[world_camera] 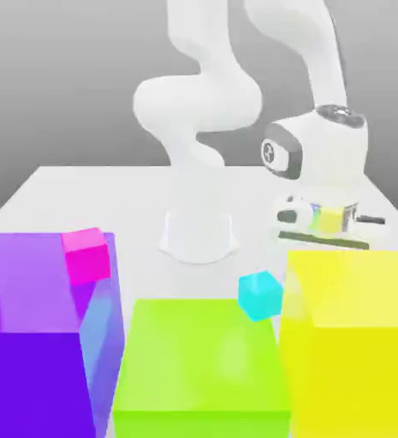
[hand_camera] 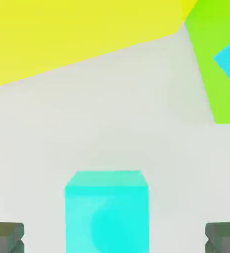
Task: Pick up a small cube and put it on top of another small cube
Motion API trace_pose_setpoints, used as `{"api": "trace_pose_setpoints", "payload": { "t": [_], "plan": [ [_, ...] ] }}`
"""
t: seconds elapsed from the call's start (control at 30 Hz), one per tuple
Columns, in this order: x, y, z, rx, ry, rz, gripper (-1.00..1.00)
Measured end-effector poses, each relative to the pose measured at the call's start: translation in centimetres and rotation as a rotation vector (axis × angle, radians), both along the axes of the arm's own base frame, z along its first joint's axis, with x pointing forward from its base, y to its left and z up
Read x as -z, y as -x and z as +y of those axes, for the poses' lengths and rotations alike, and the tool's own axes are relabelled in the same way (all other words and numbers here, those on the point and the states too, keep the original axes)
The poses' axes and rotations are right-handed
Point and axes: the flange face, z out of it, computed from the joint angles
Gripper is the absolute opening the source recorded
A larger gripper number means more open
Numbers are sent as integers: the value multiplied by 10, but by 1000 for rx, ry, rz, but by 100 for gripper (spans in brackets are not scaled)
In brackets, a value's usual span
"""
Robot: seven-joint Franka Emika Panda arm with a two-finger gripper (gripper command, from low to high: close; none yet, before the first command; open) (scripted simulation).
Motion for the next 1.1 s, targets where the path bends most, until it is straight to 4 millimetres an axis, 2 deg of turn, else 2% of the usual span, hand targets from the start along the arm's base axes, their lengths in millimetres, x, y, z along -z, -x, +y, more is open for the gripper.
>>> {"api": "trace_pose_setpoints", "payload": {
  "t": [0.43,0.9,0.93,1.1],
  "plan": [
    [36,-3,4,-9,63,-1,0],
    [63,3,1,-6,-6,0,0],
    [64,4,1,-5,-13,0,-100],
    [63,4,1,-5,-16,-1,-100]
  ]
}}
